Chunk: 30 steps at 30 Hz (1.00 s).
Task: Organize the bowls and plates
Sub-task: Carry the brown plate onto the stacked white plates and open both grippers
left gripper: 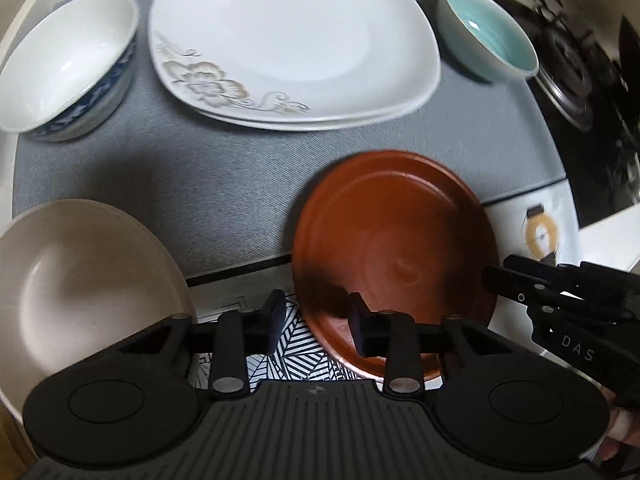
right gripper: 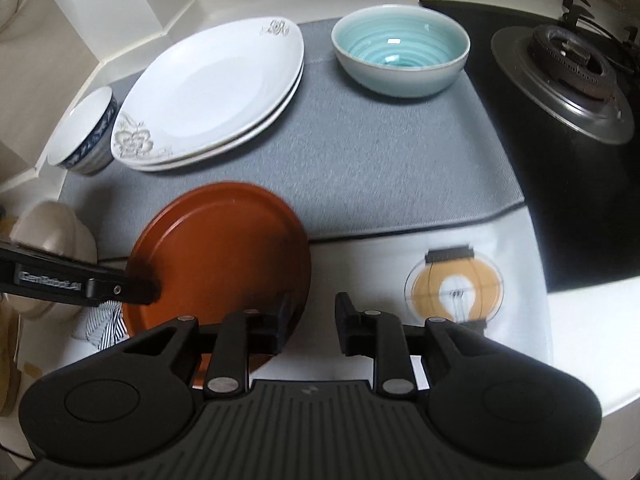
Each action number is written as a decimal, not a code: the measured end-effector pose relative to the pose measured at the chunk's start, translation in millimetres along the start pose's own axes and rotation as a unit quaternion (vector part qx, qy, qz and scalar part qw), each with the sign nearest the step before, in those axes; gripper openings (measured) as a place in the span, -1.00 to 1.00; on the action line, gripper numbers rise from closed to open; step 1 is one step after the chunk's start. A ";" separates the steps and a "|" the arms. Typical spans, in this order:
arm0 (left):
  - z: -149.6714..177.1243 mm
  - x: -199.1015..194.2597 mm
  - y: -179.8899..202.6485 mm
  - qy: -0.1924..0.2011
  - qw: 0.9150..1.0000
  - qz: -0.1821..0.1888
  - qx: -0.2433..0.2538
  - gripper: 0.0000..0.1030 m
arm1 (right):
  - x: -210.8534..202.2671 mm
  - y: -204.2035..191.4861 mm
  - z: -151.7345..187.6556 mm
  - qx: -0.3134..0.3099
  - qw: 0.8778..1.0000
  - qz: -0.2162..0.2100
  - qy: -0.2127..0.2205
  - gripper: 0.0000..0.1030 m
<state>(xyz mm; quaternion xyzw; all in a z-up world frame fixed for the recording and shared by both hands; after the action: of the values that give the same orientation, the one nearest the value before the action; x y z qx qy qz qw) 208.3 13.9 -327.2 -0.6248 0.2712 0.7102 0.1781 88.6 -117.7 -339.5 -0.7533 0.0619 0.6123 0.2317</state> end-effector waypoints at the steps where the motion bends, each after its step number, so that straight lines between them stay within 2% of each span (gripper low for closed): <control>1: 0.8 0.7 1.8 0.005 1.000 -0.004 0.000 -0.39 | 1.0 -0.2 1.5 -0.002 1.000 -0.002 -0.002 -0.45; 4: 0.5 3.1 5.8 0.005 1.000 0.001 0.003 -0.52 | 2.5 -3.7 3.5 -0.013 1.000 0.008 -0.002 -0.52; 5: 0.9 3.4 5.5 0.003 1.000 0.007 -0.001 -0.59 | 1.9 -6.1 3.2 -0.023 1.000 0.014 -0.001 -0.68; 6: 1.5 3.4 4.7 0.000 1.000 0.011 -0.006 -0.60 | 0.8 -8.0 2.3 -0.031 0.999 0.019 -0.002 -0.73; 13: 19.3 -21.2 -1.8 0.035 0.998 0.027 -0.039 -0.61 | -23.8 -22.1 -10.5 -0.085 0.996 0.023 0.018 -0.74; 16: 28.8 -36.7 -8.0 0.050 0.996 0.041 -0.061 -0.61 | -37.3 -27.3 -18.0 -0.092 0.995 0.015 0.024 -0.74; 18: 31.8 -46.7 -9.1 0.063 0.995 0.037 -0.065 -0.61 | -43.2 -31.7 -23.4 -0.096 0.995 0.014 0.029 -0.74; 22: 30.4 -66.0 -16.2 0.080 0.993 0.025 -0.079 -0.61 | -51.3 -36.9 -34.3 -0.084 0.996 -0.014 0.034 -0.74; 25: 28.7 -80.2 -21.7 0.089 0.992 0.028 -0.082 -0.61 | -58.0 -46.0 -38.4 -0.097 0.994 -0.012 0.045 -0.73; 30: 17.6 -97.7 -34.1 0.100 0.989 0.061 -0.089 -0.61 | -71.7 -51.6 -46.0 -0.091 0.994 -0.021 0.062 -0.72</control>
<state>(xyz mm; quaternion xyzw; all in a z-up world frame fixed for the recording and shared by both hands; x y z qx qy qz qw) 229.8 59.9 -235.4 -0.6883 0.2603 0.6753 0.0503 131.8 -105.3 -250.6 -0.8092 0.0043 0.5621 0.1710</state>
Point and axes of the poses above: each gripper's, at about its wrist camera, not at the fingertips, and x roughly the way its jaws point, y to its right, z to its underside, the point moved 2 cm from there along x, roughly the way its jaws point, and after that the axes turned 15 degrees about -y, right-handed, at the moved point
